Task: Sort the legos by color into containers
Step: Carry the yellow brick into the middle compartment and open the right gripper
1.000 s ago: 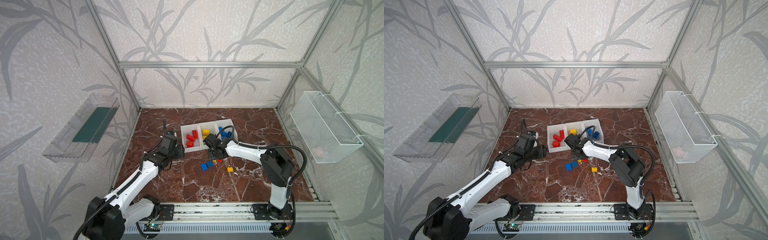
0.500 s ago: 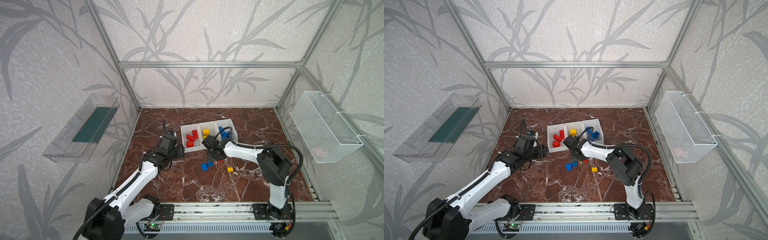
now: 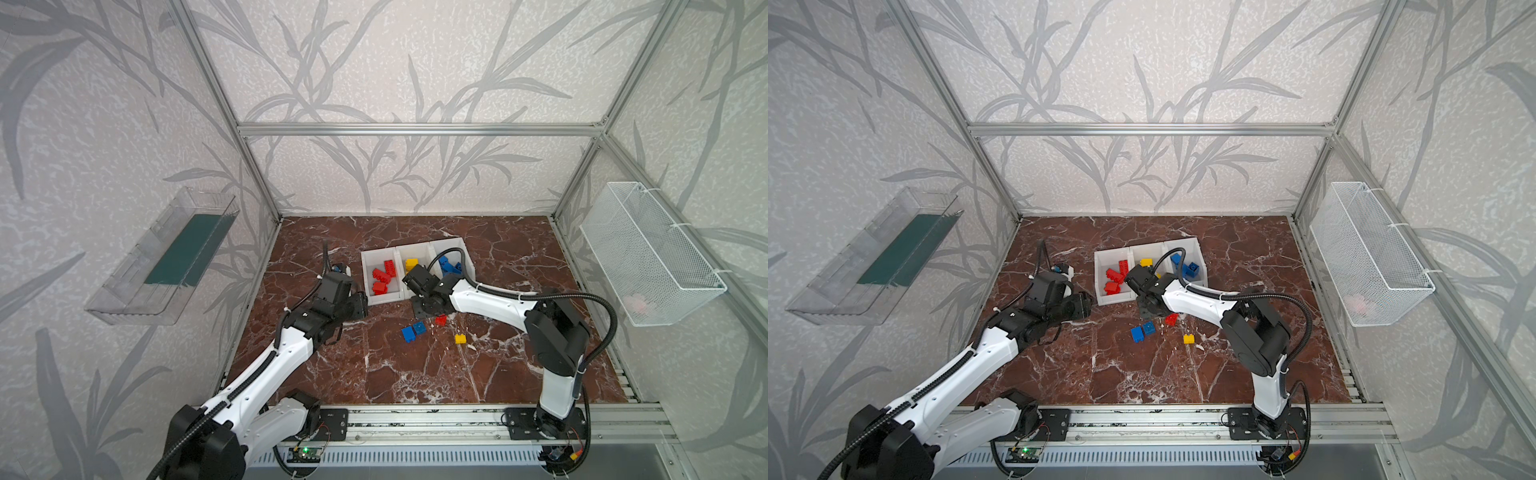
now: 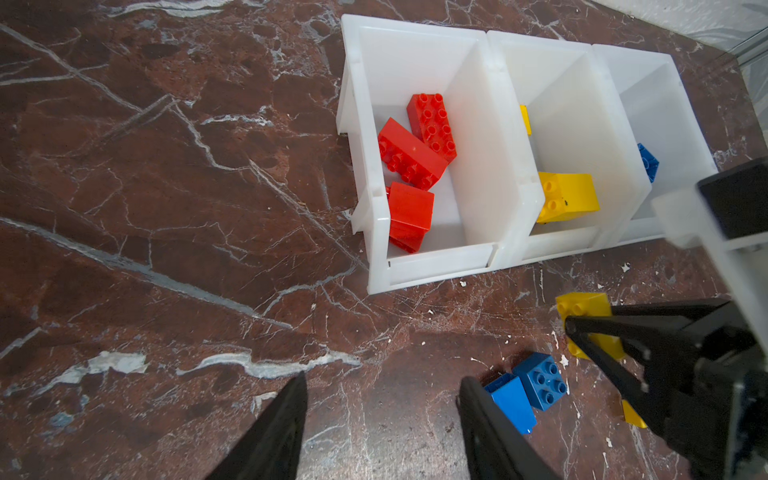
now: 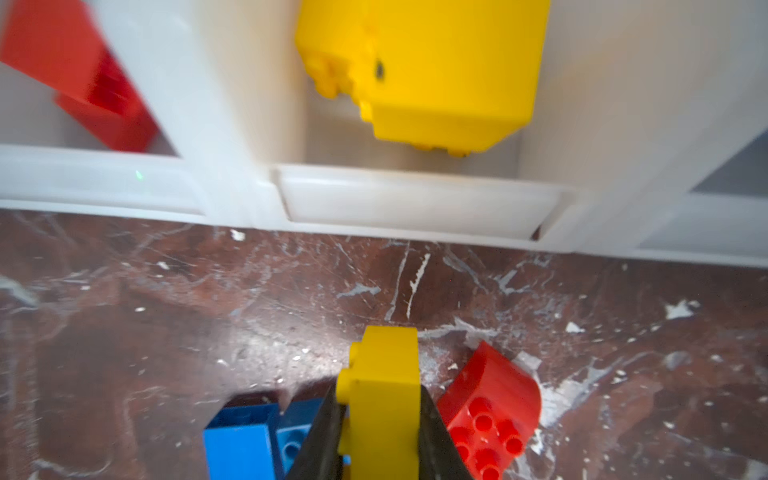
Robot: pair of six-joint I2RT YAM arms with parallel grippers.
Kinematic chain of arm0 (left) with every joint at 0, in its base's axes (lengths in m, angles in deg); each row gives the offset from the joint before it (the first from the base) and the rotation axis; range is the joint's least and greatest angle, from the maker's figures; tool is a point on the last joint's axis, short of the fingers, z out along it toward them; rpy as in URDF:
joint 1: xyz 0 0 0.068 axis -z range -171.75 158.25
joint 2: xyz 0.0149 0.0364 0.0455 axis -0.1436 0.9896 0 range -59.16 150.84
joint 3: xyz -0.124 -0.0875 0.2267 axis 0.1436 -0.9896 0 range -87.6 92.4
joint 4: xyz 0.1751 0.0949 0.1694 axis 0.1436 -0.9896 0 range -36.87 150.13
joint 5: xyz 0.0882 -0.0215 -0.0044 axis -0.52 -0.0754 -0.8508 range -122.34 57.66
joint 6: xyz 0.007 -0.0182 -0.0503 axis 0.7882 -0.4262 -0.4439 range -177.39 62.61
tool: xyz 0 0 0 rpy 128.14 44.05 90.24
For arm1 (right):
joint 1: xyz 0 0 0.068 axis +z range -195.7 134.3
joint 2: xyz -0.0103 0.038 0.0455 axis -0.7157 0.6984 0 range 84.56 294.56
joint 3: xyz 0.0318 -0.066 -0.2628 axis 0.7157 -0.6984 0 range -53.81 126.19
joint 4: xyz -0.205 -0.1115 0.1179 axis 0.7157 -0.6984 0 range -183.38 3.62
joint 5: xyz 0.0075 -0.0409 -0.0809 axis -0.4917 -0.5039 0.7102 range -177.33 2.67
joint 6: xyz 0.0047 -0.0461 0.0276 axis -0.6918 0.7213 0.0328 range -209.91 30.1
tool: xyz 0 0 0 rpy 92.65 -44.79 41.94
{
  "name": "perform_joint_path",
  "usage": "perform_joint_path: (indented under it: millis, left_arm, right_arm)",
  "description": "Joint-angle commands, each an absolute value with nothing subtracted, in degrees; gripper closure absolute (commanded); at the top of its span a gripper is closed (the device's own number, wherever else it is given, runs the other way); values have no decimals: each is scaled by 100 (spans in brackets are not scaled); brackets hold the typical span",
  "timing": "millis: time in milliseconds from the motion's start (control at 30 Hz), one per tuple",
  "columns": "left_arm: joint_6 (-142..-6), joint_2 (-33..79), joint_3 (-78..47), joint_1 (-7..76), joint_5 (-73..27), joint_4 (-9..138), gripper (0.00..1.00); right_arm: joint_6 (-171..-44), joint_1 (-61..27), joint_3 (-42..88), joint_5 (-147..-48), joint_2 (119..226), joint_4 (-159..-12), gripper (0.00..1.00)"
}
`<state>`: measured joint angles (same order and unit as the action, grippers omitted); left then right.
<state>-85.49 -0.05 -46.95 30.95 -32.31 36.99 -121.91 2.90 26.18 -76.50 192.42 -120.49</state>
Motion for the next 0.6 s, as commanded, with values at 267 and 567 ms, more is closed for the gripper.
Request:
perform_joint_path:
  millis: [267, 567]
  left_arm:
    - [-8734, -148, -4962, 3065, -2884, 3783, 39]
    - [-8854, -505, -5151, 3069, -2891, 3633, 39]
  right_arm:
    - [-11060, -496, 4611, -7847, 19727, -12169, 78]
    - [-10925, -858, 5763, -8208, 20836, -12802, 78]
